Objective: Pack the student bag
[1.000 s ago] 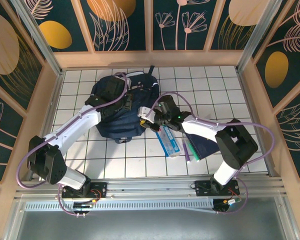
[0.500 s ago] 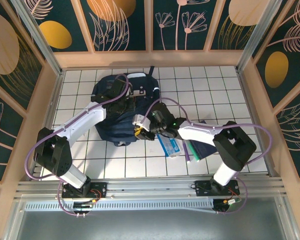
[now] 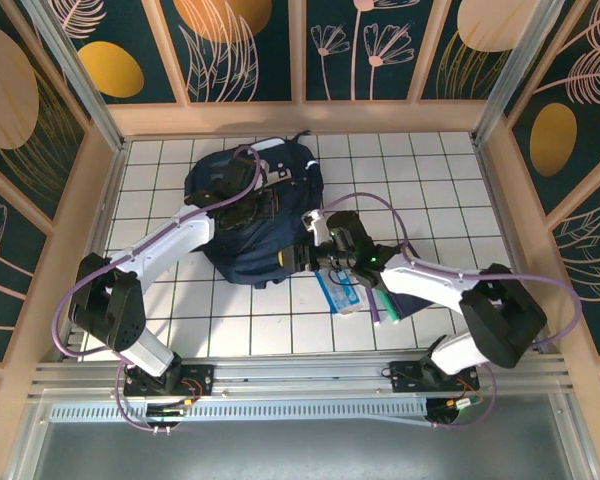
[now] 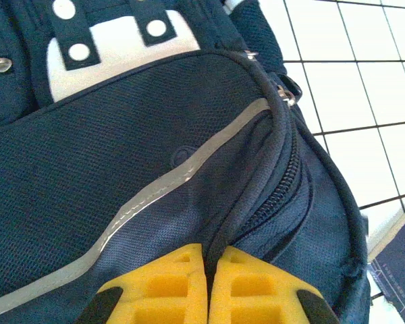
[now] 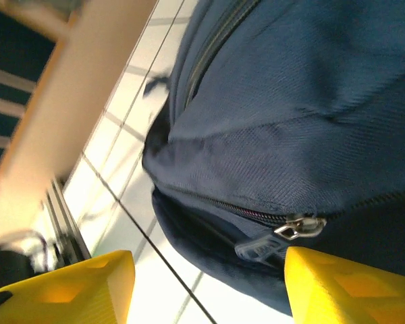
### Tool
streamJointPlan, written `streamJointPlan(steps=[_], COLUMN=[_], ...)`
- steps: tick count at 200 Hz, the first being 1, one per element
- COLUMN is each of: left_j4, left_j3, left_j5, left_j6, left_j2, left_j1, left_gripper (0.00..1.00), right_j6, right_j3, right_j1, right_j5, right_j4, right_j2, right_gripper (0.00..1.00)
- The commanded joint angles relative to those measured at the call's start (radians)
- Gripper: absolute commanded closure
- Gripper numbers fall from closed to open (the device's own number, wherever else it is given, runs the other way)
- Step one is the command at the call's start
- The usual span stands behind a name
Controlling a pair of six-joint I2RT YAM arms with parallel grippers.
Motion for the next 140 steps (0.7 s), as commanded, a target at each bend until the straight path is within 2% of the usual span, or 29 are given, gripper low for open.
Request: streamJointPlan(steps=[1,6,16,49,68,112,140], left_j4=[0.080,0.075,0.068,0.102,0.101,0.121,0.152], left_j3=[0.005,0.010,0.016,0.004,0.004,-0.008,-0.034], left_j5=[0.022,0.022,0.024,0.057,0.061,0.106,0.155], left_j6=[0.000,-0.004,-0.017,-0.027,-0.034,-0.053,-0.079], left_j2=[-0.029,-0.028,-0.028,-0.035,-0.033,-0.046,-0.054], left_j1=[0.005,0.005,0.005,0.005,0.005,0.005,0.005], left_gripper=[1.00,1.00,1.00,1.00,1.00,1.00,1.00], right_j6=[0.352,0.401,0.441,0.292,0.309,0.365,0.448], right_j3=[-0.018,-0.032,-0.033,0.035,0.039,0.052,0.057], right_j1=[-0.002,-0.012,-0.042,-0.117,-0.151,-0.175,-0.165], right_j5=[0.187,0.207,0.214,0.111,0.075,0.004,-0.042], right_j4=[0.002,0.005,-0.014,-0.097,-0.094,0.073,0.244], right_j2=[-0.081,-0.094,-0.101,-0.035,0.002,0.073,0.137], right_gripper=[0.37,0.34,0.33,0.34,0.35,0.34,0.35])
